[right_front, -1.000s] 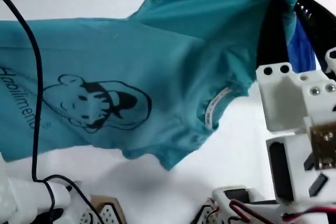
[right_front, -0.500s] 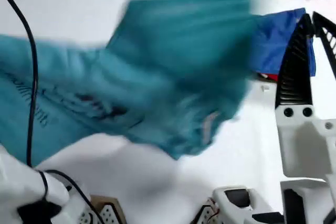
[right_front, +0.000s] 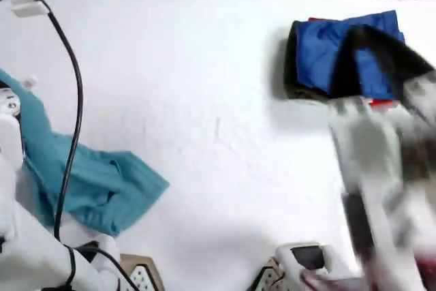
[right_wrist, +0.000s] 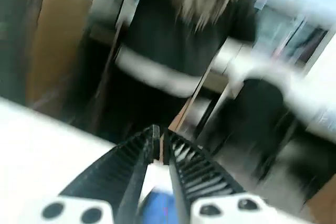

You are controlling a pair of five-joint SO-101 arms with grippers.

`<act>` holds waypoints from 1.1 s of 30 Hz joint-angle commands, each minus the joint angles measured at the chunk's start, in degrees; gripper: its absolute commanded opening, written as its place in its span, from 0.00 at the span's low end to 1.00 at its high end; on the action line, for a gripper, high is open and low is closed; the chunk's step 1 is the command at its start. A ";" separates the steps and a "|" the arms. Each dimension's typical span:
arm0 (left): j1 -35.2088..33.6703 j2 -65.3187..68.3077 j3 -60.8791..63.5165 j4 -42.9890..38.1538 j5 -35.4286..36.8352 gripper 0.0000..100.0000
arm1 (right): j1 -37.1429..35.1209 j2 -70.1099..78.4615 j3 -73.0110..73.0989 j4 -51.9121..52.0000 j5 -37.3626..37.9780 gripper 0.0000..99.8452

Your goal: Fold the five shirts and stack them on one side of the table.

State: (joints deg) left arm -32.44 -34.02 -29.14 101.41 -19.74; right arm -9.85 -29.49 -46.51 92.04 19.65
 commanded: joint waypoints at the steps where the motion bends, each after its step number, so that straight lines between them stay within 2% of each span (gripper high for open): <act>1: -0.62 -0.44 6.99 -2.37 -0.88 0.03 | -4.26 1.54 17.76 -1.89 -4.22 0.09; 6: -6.68 -0.09 18.15 -11.43 -3.69 0.03 | -14.11 1.45 42.37 -13.58 -4.75 0.25; 12: -13.27 -0.26 31.08 -20.31 -6.86 0.03 | -26.24 1.54 63.56 -28.97 -4.75 0.26; 16: -16.53 -0.44 37.23 -23.91 -6.86 0.03 | -33.71 3.56 72.00 -35.56 -6.42 0.26; 19: -18.64 -0.44 40.04 -26.02 -6.86 0.03 | -37.41 10.15 73.23 -37.93 -11.78 0.27; 24: -21.01 -0.44 40.66 -26.20 -6.95 0.03 | -41.98 24.48 70.68 -39.69 -18.73 0.37; 33: -21.45 -0.44 40.40 -26.29 -7.56 0.03 | -50.33 39.25 61.80 -39.16 -19.78 0.37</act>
State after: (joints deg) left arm -53.19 -33.32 11.74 76.26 -26.86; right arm -58.11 8.48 18.73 53.27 0.40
